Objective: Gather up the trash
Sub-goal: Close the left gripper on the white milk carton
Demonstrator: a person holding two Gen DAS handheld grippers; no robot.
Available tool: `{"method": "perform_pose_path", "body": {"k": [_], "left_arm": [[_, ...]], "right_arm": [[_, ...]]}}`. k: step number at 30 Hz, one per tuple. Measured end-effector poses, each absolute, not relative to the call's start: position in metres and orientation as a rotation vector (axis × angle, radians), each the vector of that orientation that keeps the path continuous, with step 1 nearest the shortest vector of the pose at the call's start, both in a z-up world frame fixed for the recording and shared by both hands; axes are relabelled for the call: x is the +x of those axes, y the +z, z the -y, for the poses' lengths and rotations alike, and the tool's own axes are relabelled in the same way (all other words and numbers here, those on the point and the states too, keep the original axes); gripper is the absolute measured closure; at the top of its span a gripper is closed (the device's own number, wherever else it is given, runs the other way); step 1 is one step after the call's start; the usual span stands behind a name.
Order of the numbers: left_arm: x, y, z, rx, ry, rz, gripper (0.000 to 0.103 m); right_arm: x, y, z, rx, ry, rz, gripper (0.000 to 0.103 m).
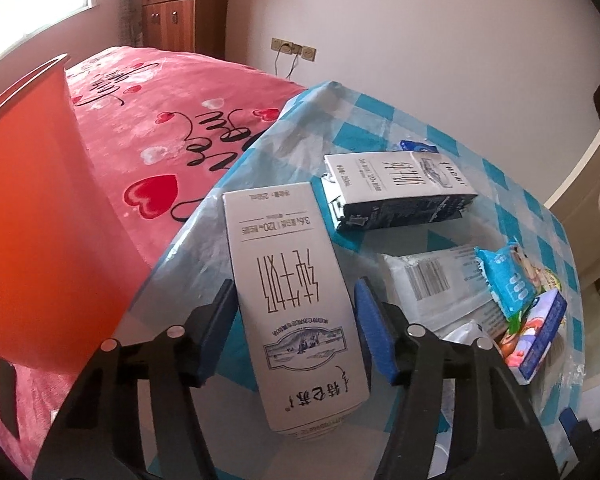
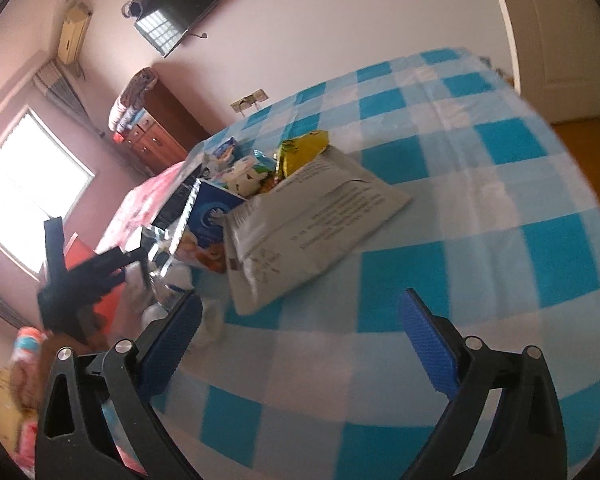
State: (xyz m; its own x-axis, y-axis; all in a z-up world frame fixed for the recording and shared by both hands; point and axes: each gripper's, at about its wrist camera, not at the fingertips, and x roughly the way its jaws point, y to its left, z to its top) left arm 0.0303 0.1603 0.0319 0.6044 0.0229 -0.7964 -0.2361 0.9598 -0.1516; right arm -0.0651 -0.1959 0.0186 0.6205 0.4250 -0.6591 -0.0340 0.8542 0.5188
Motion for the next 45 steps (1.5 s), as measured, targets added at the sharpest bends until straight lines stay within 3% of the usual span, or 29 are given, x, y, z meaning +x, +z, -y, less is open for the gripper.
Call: {"method": "perform_pose_path", "body": {"k": [1,2,13,22,28,45], "left_arm": [[0.029,0.032,-0.16,-0.254,0.145,-0.909,0.044],[0.029,0.032,-0.159,-0.253,0.142,-0.907,0.044],[0.016,0.031,-0.143,-0.215,0.065,-0.906,0.046],[0.0,0.03,-0.132,-0.218,0.025,-0.911,0.046],[-0.011,0.03,-0.123,-0.21,-0.001,-0.911,0.046],[-0.022,0.028,-0.108,-0.184,-0.052,-0.905,0.046]], "right_arm": [[-0.061,0.018,0.195,0.5,0.278,-0.874,0.022],[-0.057,0.018,0.193,0.503,0.276,-0.883,0.023],[-0.032,0.013,0.175,0.473,0.244,-0.942,0.023],[-0.02,0.006,0.167,0.466,0.244,-0.98,0.022],[-0.012,0.009,0.175,0.566,0.252,-0.967,0.014],[0.028,0.011,0.187,0.536,0.051,-0.962,0.013]]}}
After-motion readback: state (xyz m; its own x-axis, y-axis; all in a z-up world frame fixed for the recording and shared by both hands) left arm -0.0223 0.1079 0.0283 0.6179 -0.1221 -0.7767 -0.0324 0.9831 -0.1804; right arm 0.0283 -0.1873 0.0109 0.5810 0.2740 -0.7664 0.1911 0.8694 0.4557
